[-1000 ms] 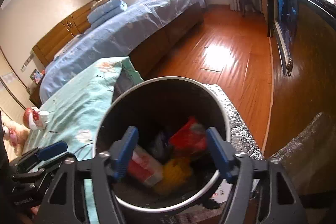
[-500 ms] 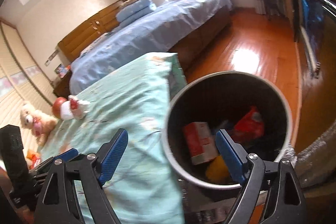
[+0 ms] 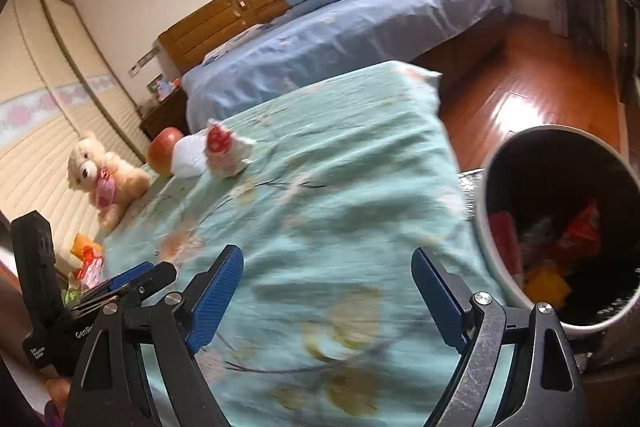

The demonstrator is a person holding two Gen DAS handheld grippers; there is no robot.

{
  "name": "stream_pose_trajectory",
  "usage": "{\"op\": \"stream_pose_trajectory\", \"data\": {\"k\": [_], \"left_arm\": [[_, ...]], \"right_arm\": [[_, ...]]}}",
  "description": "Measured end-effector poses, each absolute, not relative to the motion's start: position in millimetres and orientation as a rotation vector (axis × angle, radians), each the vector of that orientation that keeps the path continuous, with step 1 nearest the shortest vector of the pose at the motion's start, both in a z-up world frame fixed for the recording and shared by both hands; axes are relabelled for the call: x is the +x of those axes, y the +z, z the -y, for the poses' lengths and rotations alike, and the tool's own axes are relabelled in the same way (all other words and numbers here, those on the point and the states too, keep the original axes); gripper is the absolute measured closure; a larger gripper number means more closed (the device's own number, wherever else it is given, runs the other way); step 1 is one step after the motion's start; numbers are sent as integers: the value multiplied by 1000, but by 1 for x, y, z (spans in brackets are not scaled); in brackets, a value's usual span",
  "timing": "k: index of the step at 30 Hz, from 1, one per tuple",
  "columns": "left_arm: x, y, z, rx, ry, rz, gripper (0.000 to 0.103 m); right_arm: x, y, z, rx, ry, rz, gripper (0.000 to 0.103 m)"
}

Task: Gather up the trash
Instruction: 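Move both grippers back to the bed toward the foam net and white bag, then grasp the white foam net sleeve with the left gripper while the right grasps the white plastic bag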

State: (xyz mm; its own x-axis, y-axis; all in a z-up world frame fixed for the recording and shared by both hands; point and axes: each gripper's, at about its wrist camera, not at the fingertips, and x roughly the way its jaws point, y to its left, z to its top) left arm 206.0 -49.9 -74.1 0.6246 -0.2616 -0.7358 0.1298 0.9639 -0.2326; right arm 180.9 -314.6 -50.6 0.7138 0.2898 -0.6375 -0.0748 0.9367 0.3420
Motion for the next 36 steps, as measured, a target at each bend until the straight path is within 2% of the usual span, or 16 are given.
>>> {"op": "stream_pose_trajectory", "data": {"k": [15, 36], "left_arm": [[234, -75, -6, -150, -123, -869, 28], [372, -85, -33, -91, -94, -877, 29]], "right_arm": [[225, -59, 245, 247, 295, -793, 15], [316, -61, 217, 295, 329, -789, 19]]}}
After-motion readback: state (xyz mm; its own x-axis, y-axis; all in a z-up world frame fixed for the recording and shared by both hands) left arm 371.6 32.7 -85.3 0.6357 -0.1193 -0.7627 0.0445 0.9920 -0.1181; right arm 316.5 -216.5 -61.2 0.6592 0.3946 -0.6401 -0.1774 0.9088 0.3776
